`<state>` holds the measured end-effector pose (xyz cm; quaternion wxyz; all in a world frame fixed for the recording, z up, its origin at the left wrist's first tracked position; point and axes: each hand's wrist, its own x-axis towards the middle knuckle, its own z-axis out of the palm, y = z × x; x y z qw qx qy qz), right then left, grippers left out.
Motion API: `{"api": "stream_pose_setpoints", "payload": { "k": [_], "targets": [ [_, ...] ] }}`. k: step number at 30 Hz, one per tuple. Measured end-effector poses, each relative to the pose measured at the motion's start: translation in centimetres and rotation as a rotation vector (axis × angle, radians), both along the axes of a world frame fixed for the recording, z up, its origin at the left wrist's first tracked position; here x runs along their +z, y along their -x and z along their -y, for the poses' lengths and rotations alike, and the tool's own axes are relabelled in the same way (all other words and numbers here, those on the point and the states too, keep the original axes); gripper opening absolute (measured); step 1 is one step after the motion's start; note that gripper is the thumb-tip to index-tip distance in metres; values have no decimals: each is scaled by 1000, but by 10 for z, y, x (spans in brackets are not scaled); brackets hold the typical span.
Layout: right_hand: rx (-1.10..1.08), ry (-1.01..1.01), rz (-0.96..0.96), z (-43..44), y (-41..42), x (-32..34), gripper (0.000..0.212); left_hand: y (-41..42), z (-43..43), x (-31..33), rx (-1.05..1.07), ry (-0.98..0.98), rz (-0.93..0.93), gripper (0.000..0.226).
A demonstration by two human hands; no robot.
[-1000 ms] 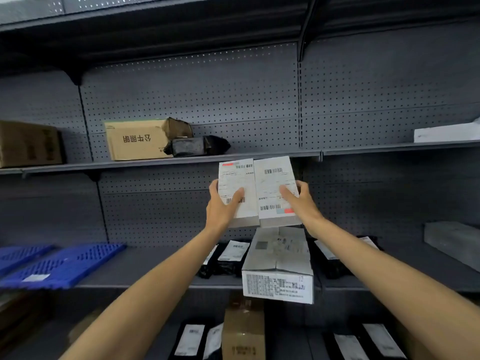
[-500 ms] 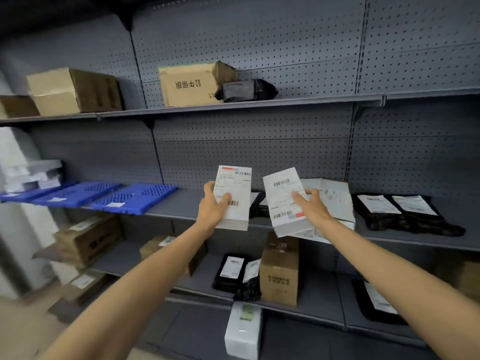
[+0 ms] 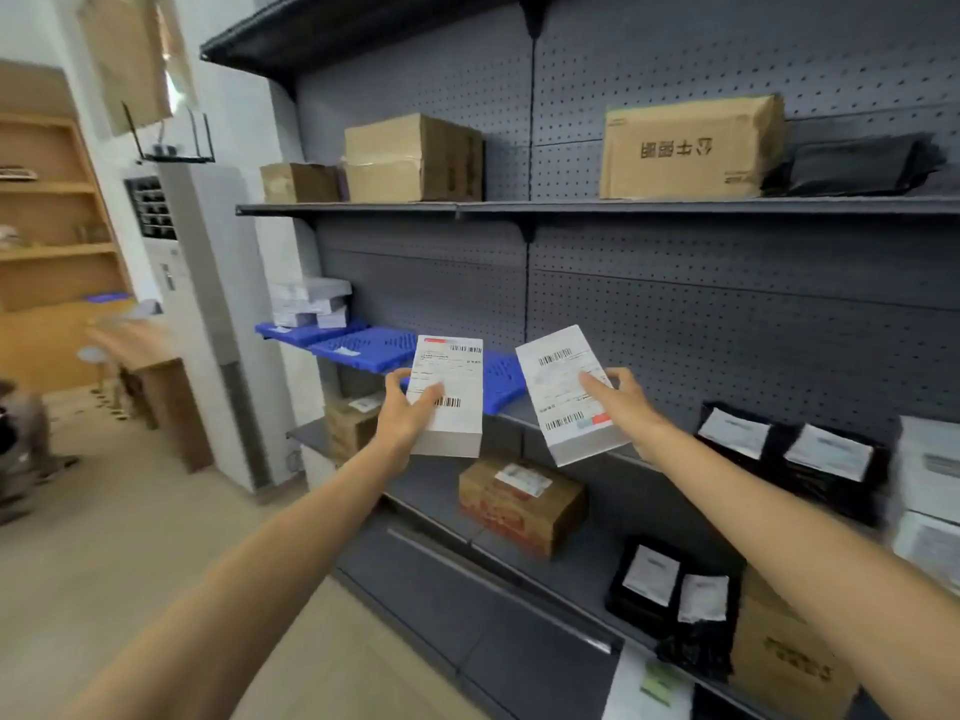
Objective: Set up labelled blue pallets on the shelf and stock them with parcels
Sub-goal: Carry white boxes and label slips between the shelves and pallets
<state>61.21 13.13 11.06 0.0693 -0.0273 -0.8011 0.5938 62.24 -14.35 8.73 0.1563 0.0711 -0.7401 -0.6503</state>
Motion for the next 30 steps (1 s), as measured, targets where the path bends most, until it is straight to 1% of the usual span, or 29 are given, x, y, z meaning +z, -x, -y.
{"api": "stream_pose_setpoints", "payload": {
  "k": [2,5,10,12,18,23,26,30],
  "targets": [
    [55,37,-9,59,29,3,45,10,66,6,86,12,8,43],
    [135,94,20,147,65,-1,47,21,157,15,196,-45,48,48],
    [289,77,50,270,115,-7,47,50,272,14,346,-87,29,54],
    [334,61,62,304,138,-9,45,66,298,8,382,-108,24,53],
    [386,61,115,375,235,-12,47,149,359,-7,373,-131,49,49],
    [414,91,31,429,352,14,49,249,423,15,349,-179,-24,49],
    [440,92,-4,467,424,37,49,317,459,34,347,-197,-29,45],
    [452,99,-37,523,507,57,36,398,493,45,365,-128,-39,35]
  ]
}}
